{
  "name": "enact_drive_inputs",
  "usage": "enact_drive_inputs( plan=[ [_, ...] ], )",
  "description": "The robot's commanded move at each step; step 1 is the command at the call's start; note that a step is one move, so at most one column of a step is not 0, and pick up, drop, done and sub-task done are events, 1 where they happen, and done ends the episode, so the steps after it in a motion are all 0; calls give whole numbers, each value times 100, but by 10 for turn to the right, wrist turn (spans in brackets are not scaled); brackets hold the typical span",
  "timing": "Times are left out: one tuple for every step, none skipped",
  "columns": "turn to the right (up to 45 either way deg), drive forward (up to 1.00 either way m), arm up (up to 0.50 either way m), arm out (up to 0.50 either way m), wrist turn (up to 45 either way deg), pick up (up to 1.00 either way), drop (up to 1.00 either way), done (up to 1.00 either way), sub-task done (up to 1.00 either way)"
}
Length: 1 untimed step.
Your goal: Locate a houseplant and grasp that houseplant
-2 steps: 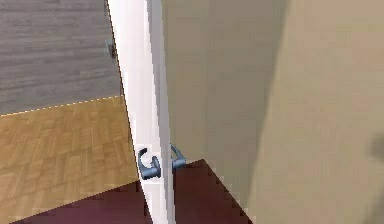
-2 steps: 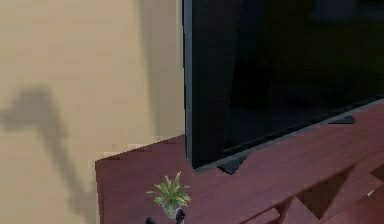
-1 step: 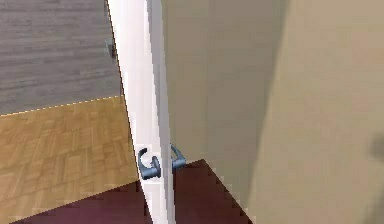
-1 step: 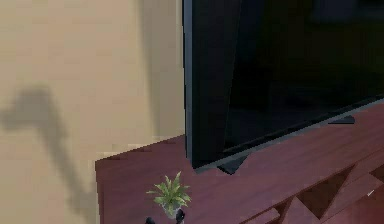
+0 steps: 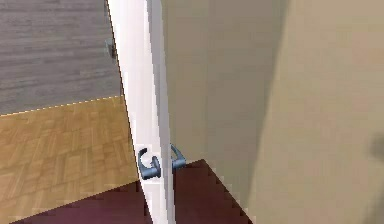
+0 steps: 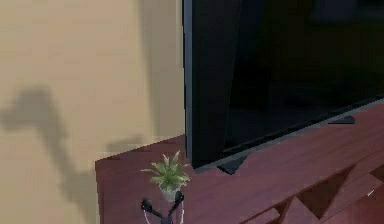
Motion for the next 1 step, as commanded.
enact_drive_inputs(
  plan=[
    [0,0,0,0,0,0,0,100,0]
  ],
)
